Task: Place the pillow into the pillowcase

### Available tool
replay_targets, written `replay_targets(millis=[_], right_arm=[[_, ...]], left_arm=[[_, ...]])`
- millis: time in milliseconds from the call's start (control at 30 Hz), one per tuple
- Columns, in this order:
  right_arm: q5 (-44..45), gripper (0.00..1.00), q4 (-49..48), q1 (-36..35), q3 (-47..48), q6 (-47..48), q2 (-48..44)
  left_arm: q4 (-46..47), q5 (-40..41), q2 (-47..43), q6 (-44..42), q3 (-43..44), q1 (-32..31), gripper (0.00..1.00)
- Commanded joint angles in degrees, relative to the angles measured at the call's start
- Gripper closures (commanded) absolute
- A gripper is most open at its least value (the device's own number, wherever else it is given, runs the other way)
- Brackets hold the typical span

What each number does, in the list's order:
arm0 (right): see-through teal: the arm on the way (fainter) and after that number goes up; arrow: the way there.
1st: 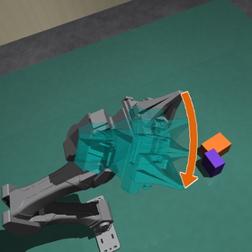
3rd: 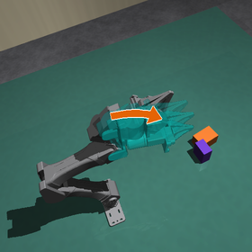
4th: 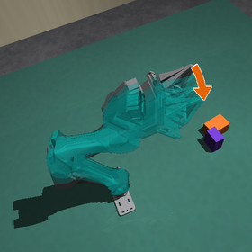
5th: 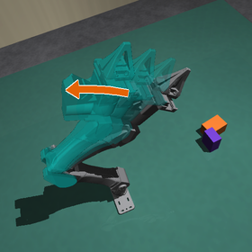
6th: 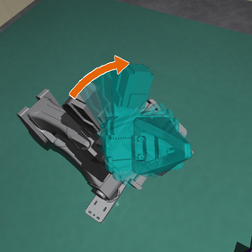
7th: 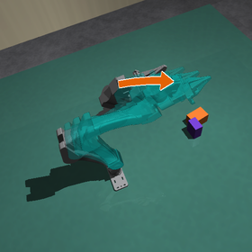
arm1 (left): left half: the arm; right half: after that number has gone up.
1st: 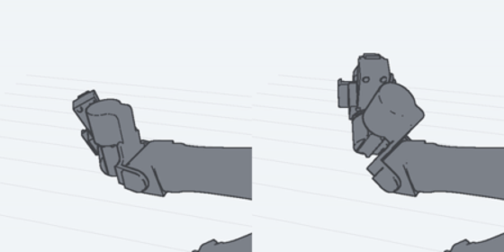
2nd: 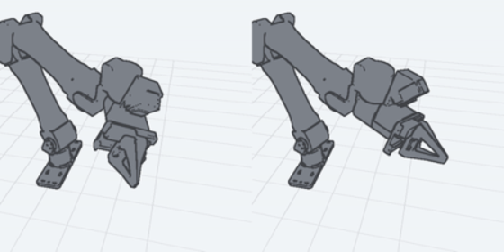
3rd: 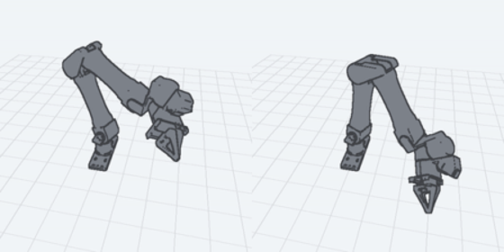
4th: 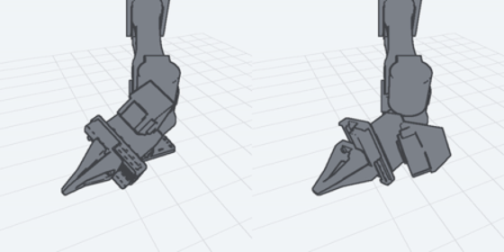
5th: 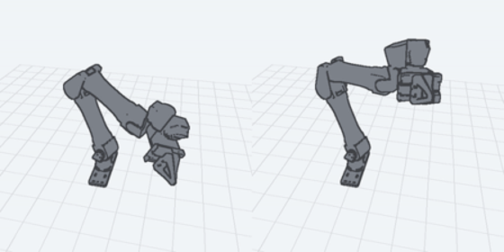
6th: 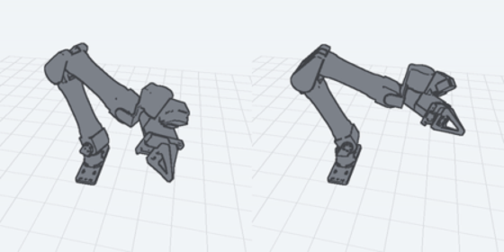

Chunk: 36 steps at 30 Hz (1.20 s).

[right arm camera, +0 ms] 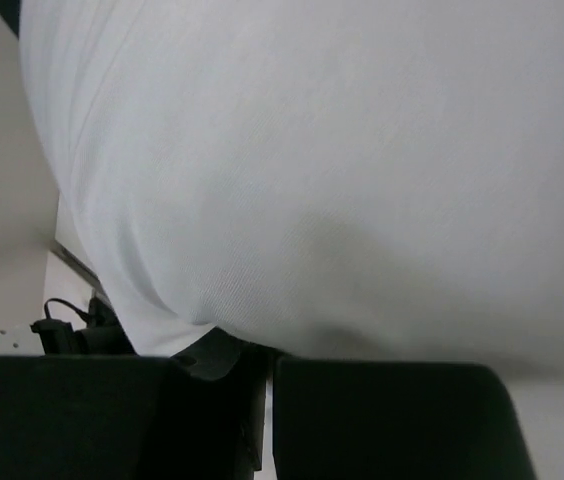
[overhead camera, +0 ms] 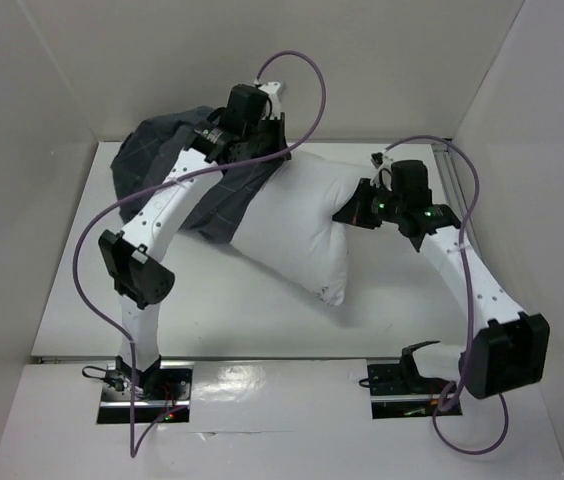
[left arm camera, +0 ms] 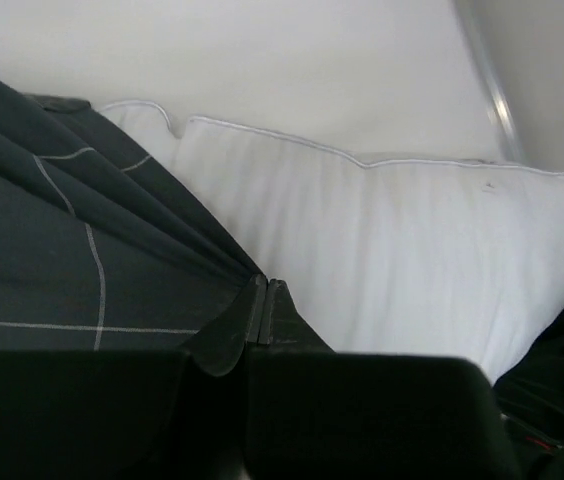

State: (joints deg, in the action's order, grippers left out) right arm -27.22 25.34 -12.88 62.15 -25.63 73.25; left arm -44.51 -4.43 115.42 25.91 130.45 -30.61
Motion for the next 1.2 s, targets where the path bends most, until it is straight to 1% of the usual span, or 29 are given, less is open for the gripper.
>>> replay_targets(millis=[0, 67, 100, 133, 167, 233, 300, 400, 433, 467, 500, 567, 600, 633, 667, 700, 733, 767, 800, 833, 867, 900, 933, 967, 1000, 1033, 1067, 1100, 1167], right_arm=[[-1.08, 1.0, -2.4, -1.53, 3.43, 0.75, -5.75], [-0.9, 1.0, -7.66, -1.53, -2.45, -1.86, -5.75], [-1.6, 1.0, -11.77, -1.53, -4.13, -2.67, -3.4], [-1.61, 1.0, -12.94, -1.53, -6.67, -3.37, -2.34], [-0.74, 1.0, -12.95, -1.53, -7.39, -3.38, -1.46], [0.58, 1.0, -13.83, -2.14, -9.58, -3.9, -0.92], [1.12, 1.0, -13.83, -2.14, -10.29, -3.9, -1.79], [2.69, 1.0, -10.15, -0.92, -10.3, -2.15, -3.29], [2.7, 1.0, -8.14, 0.13, -10.29, -1.45, -4.68], [3.22, 1.0, -7.25, 0.84, -9.77, -1.44, -5.22], [3.23, 1.0, -6.45, 2.41, -9.77, -0.83, -6.71], [3.76, 1.0, -4.26, 4.17, -9.25, -0.83, -8.03], [5.41, 1.0, -3.38, 5.05, -9.24, -0.83, -8.56], [7.34, 1.0, -2.33, 5.85, -8.37, -0.83, -8.57], [9.01, 0.87, 0.56, 7.16, -6.71, -0.83, -8.57], [12.16, 0.56, 2.5, 7.69, -5.39, -0.83, -8.57], [13.67, 0.29, 5.39, 8.31, -3.98, -0.13, -8.57], [15.17, 0.16, 6.55, 8.31, -1.44, 0.66, -8.57], [17.36, 0.0, 7.34, 8.31, -0.11, 0.67, -8.57], [17.38, 0.0, 7.35, 8.31, 1.12, 1.45, -9.18], [18.08, 0.0, 9.7, 8.31, 4.09, 2.15, -9.18], [18.08, 0.0, 10.94, 8.31, 5.51, 2.16, -9.18], [18.08, 0.0, 12.26, 8.31, 6.83, 2.16, -9.18], [18.08, 0.0, 14.71, 8.31, 8.41, 2.68, -9.18], [18.08, 0.0, 15.43, 8.31, 8.43, 2.69, -8.66], [17.21, 0.0, 16.13, 8.31, 8.43, 2.69, -8.65], [16.07, 0.0, 16.66, 8.31, 8.43, 2.08, -8.65], [14.84, 0.0, 16.67, 8.31, 6.16, 2.07, -8.65], [12.02, 0.0, 15.97, 8.31, 2.82, 0.23, -10.14]], left_arm=[[11.27, -11.93, -8.63, 5.29, -2.29, -9.97, 1.0], [10.34, -11.13, -2.59, 5.99, -0.57, -10.61, 1.0], [8.23, -14.35, 0.48, 7.3, 5.19, -11.31, 1.0], [6.73, -16.3, 4.86, 7.92, 7.6, -12.36, 1.0], [6.72, -17.27, 5.43, 7.93, 8.49, -13.32, 1.0], [7.76, -14.4, 3.08, 8.54, 5.79, -15.7, 1.0], [9.61, -11.85, 0.44, 8.54, 0.19, -15.71, 1.0], [10.15, -8.42, -1.85, 6.01, -1.43, -15.18, 1.0], [9.19, -7.88, -1.86, 5.21, -1.43, -14.48, 0.94], [7.79, -7.88, -1.86, 4.42, -0.47, -14.48, 0.82], [6.56, -7.01, -1.86, 2.93, 1.45, -13.96, 0.62], [3.92, -4.47, -1.86, 1.43, 2.35, -13.33, 0.39], [2.17, -2.54, -2.91, 0.64, 2.35, -13.33, 0.31], [2.15, 2.27, -4.13, -0.85, 2.35, -12.73, 0.23], [2.15, 5.01, -7.45, -1.47, -0.61, -12.11, 0.11], [2.15, 8.0, -9.49, -1.48, -2.73, -11.58, 0.09], [2.15, 13.25, -11.42, -2.0, -7.62, -9.75, 0.04], [3.11, 14.61, -15.18, -2.01, -10.11, -8.25, 0.04], [3.64, 15.23, -16.87, -1.22, -12.39, -6.41, 0.04], [4.43, 15.24, -18.46, -0.52, -14.68, -4.39, 0.06], [5.39, 14.63, -20.04, -0.51, -19.92, -0.63, 0.09], [6.53, 14.62, -22.84, -0.51, -23.28, 0.8, 0.13], [9.76, 14.62, -24.17, -0.51, -30.71, 3.51, 0.17], [11.62, 14.62, -25.14, -0.51, -34.61, 4.67, 0.2], [13.47, 14.62, -26.54, -0.51, -38.31, 5.81, 0.32], [15.84, 14.62, -27.6, 0.36, -47.65, 6.7, 0.4], [25.34, 14.62, -28.92, 0.37, -53.4, 7.31, 0.43], [30.4, 13.75, -30.15, -0.24, -58.51, 7.32, 0.43], [39.27, 9.63, -30.86, 0.63, -66.86, 8.1, 0.32]])
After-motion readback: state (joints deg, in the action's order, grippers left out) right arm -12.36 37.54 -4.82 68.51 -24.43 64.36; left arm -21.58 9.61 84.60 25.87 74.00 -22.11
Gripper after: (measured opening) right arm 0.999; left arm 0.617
